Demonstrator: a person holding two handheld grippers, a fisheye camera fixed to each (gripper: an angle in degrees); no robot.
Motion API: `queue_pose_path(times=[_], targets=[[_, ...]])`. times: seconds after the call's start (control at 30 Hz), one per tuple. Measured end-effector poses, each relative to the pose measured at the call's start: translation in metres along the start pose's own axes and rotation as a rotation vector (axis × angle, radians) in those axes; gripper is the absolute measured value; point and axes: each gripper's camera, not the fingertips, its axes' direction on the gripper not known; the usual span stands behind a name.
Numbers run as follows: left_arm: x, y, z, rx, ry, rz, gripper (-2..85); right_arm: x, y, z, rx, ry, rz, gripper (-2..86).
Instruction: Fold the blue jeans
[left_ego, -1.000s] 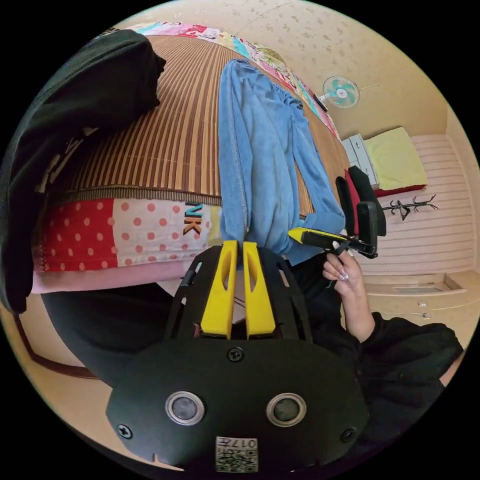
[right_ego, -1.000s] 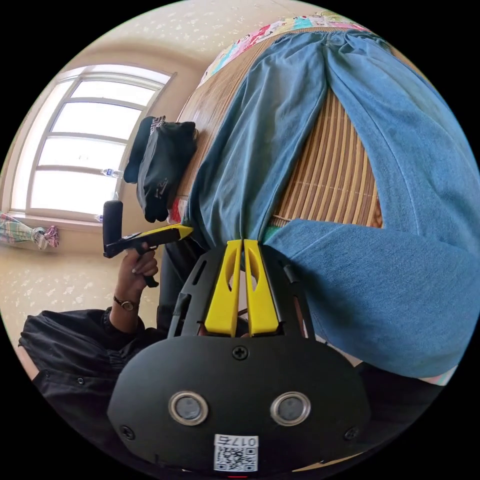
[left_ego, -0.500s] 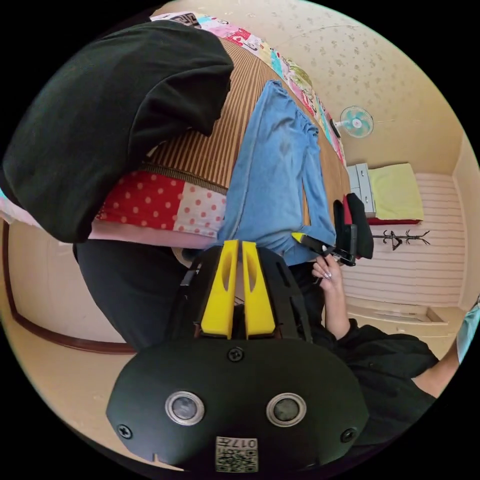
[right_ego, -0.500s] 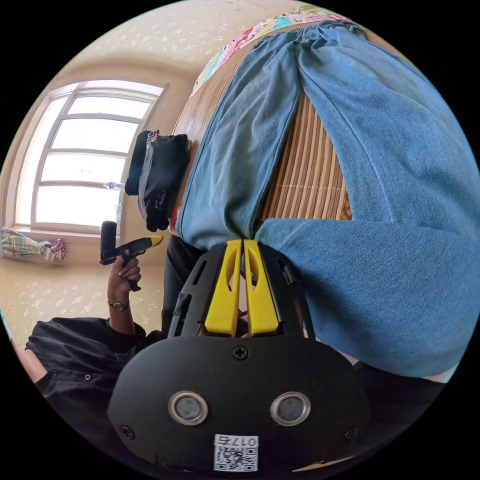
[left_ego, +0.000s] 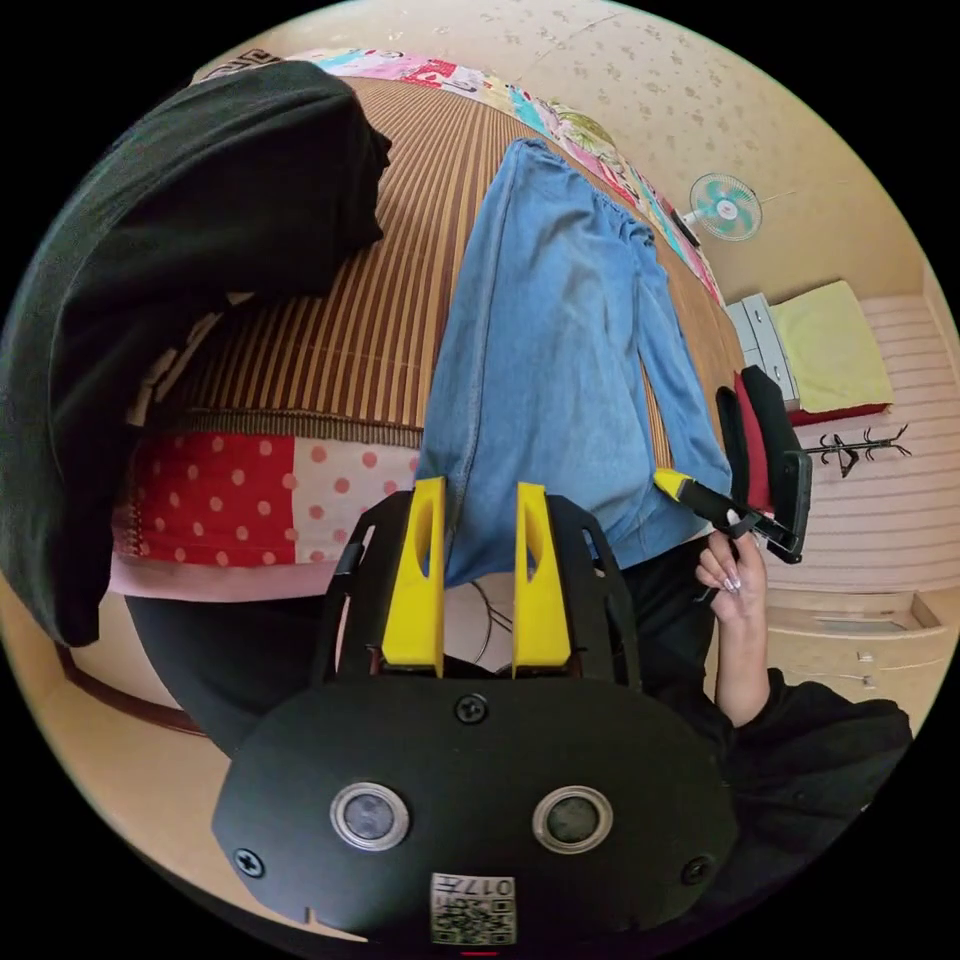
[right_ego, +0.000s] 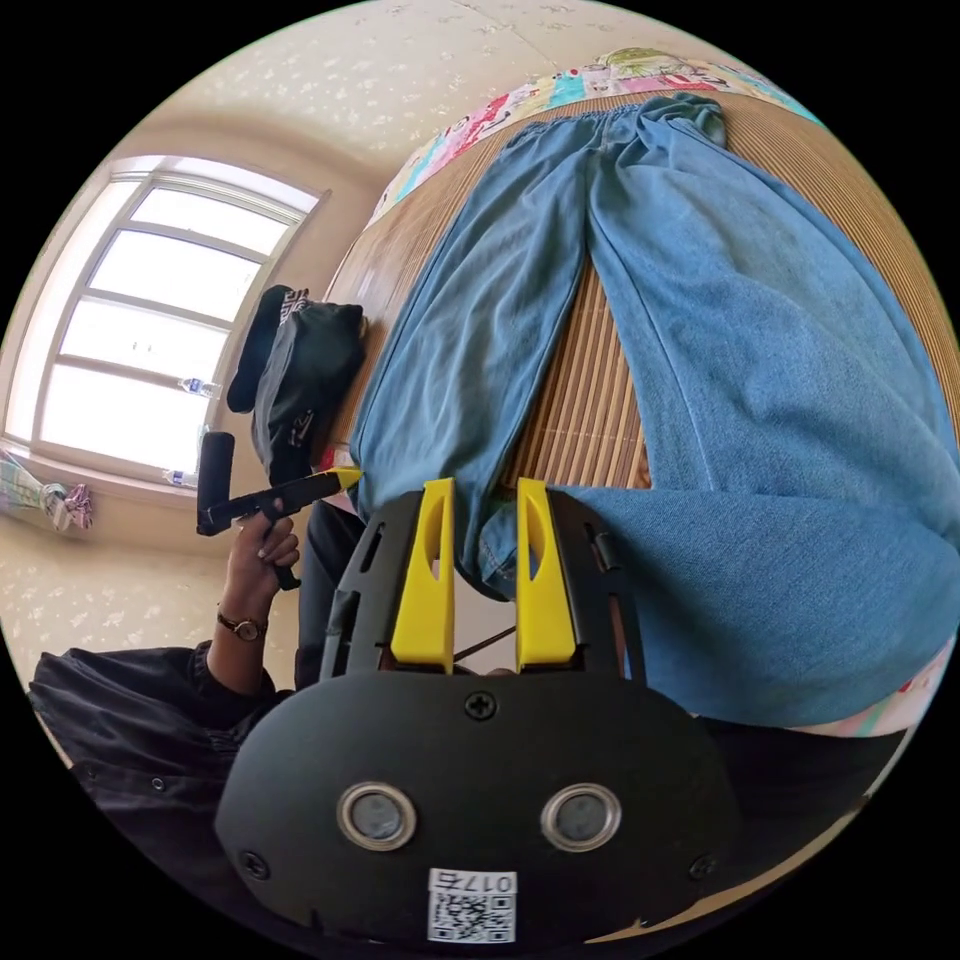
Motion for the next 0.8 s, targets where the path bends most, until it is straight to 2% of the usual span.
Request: queue_pose_path(times=[0.13, 0.23, 0.27, 0.37, 0.47, 0.53, 0.7, 0.8], targets=[[-0.002, -0.002, 0.013, -0.037, -0.053, 0.024, 7.1, -0.01, -0.017, 0.003, -0.045, 0.033, -0.011, 6.8], [-0.015, -0.002, 0.017, -0.059, 0.086, 0.044, 0.9, -0.014, -0.03, 0.001, -0.071, 0.053, -0.016, 3.9], [-0.021, 0.0, 0.014, -0.021, 0.188, 0.086, 0.3, -0.015, -0.032, -0.003, -0.051, 0.032, -0.01, 3.2], [-0.052, 0.01, 0.012, 0.04, 0.312, 0.09, -0.2, -0.019, -0.032, -0.005, -0.019, 0.042, -0.007, 2.0], [-0.096, 0.02, 0.03, -0.03, 0.19, -0.085, 0.0, -0.018, -0.037, 0.001, -0.03, 0.033, -0.012, 1.5], [-0.111, 0.028, 0.035, -0.039, 0.165, -0.122, 0.6, -0.017, -0.043, -0.003, -0.042, 0.003, -0.006, 1.4], [-0.108, 0.05, 0.027, 0.065, 0.163, -0.041, 6.1, -0.023, -0.05, -0.029, -0.096, -0.031, -0.118, 1.6], [-0.081, 0.057, 0.025, 0.15, 0.175, 0.123, 7.1, -0.012, -0.046, -0.059, -0.081, 0.025, -0.1, 2.4]])
